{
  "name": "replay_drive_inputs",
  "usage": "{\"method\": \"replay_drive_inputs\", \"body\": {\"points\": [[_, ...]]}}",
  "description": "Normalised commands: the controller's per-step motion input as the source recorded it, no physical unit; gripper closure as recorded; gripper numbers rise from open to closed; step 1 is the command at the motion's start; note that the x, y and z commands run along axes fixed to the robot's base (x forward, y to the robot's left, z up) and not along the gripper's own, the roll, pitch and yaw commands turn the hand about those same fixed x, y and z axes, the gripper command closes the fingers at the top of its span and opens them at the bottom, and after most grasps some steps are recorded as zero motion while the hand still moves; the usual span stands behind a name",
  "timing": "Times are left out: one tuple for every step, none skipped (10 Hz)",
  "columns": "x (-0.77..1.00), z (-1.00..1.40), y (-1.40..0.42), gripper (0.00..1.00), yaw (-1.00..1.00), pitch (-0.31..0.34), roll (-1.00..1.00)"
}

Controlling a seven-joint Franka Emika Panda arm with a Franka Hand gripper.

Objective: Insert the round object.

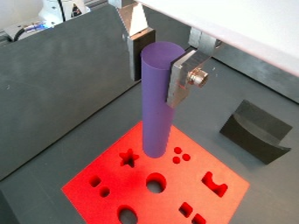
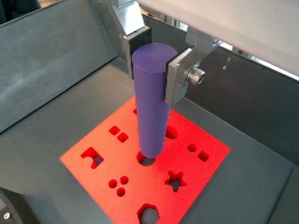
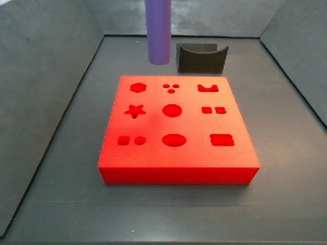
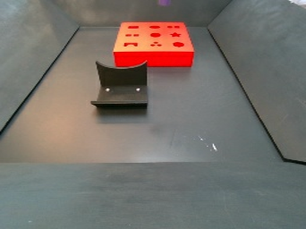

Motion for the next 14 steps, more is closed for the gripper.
{"method": "replay_drive_inputs", "body": {"points": [[0.25, -0.29, -0.11, 1.00, 0.00, -0.044, -0.03], [0.26, -0.40, -0.11, 1.00, 0.00, -0.159, -0.04], [0.29, -0.43, -0.05, 1.00, 0.04, -0.136, 0.00], [0.49, -0.34, -0.11, 1.00, 0.13, -0.100, 0.06], [0.51, -0.24, -0.11, 1.00, 0.13, -0.054, 0.10], [0.39, -0.24, -0.07, 1.00, 0.09, -0.041, 0.09], [0.40, -0.27, -0.03, 1.00, 0.07, -0.049, 0.07], [0.33, -0.23, 0.00, 1.00, 0.04, -0.009, 0.14], [0.10, -0.28, 0.00, 1.00, 0.03, 0.000, 0.17], [0.00, -0.28, 0.00, 1.00, 0.00, 0.000, 0.08], [-0.04, -0.47, 0.00, 1.00, 0.00, -0.016, 0.02], [-0.05, -0.52, 0.00, 1.00, 0.00, -0.034, 0.00], [-0.14, -0.51, 0.00, 1.00, 0.00, -0.011, 0.04], [-0.10, -0.41, 0.00, 1.00, 0.00, -0.004, 0.03]]}}
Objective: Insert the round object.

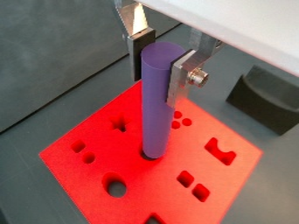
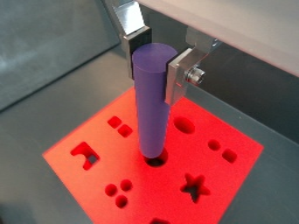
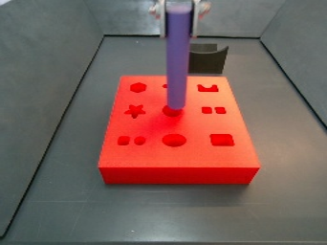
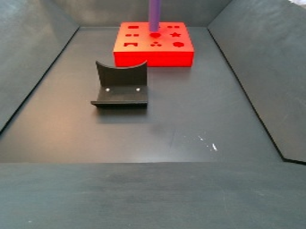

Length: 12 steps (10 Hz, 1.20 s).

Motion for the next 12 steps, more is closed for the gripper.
{"method": "replay_drive_inputs", "body": {"points": [[-0.08, -0.35, 0.00, 1.00, -0.03, 0.000, 0.05], [-0.06, -0.30, 0.00, 1.00, -0.02, 0.000, 0.05], [0.00, -0.26, 0.00, 1.00, 0.00, 0.000, 0.02], [0.05, -0.25, -0.02, 1.00, 0.00, -0.010, 0.02], [0.13, -0.26, 0.00, 1.00, 0.00, -0.020, 0.07], [0.05, -0.25, 0.00, 1.00, 0.00, -0.001, 0.09], [0.00, -0.28, -0.02, 1.00, 0.00, 0.000, 0.11], [-0.06, -0.39, 0.00, 1.00, -0.01, 0.000, 0.21], [-0.21, -0.44, 0.00, 1.00, -0.13, 0.000, 0.21], [-0.20, -0.52, 0.00, 1.00, -0.14, 0.019, 0.20], [-0.15, -0.65, 0.00, 1.00, -0.14, 0.013, 0.15], [-0.20, -0.79, 0.00, 1.00, -0.15, 0.000, 0.13]]}}
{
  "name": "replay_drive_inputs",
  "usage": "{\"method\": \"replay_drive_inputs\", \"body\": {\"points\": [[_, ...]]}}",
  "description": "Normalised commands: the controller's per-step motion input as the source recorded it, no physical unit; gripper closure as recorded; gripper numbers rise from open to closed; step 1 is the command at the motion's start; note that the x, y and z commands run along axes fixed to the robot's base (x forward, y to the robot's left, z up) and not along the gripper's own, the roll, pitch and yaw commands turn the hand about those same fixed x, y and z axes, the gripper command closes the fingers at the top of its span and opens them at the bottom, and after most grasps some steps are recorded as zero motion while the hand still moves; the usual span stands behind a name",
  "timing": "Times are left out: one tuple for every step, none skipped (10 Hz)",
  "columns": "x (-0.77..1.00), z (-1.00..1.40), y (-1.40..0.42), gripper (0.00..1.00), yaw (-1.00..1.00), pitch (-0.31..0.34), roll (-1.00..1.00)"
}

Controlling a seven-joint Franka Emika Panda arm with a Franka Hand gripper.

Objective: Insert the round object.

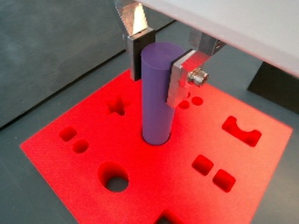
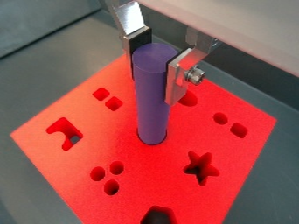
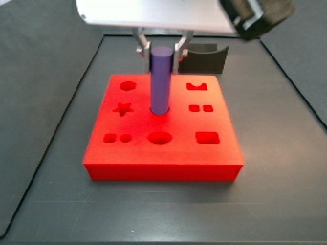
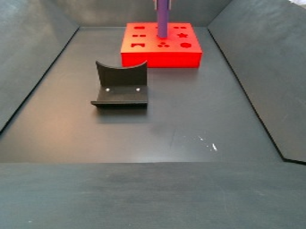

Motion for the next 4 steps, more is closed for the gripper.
{"method": "replay_drive_inputs", "body": {"points": [[-0.19, -0.81, 0.00, 1.00, -0.15, 0.000, 0.11], [-0.14, -0.69, 0.00, 1.00, -0.14, 0.000, 0.05], [-0.03, -0.25, 0.00, 1.00, -0.09, 0.020, 0.00], [0.00, 0.00, 0.00, 1.00, 0.00, 0.000, 0.00]]}}
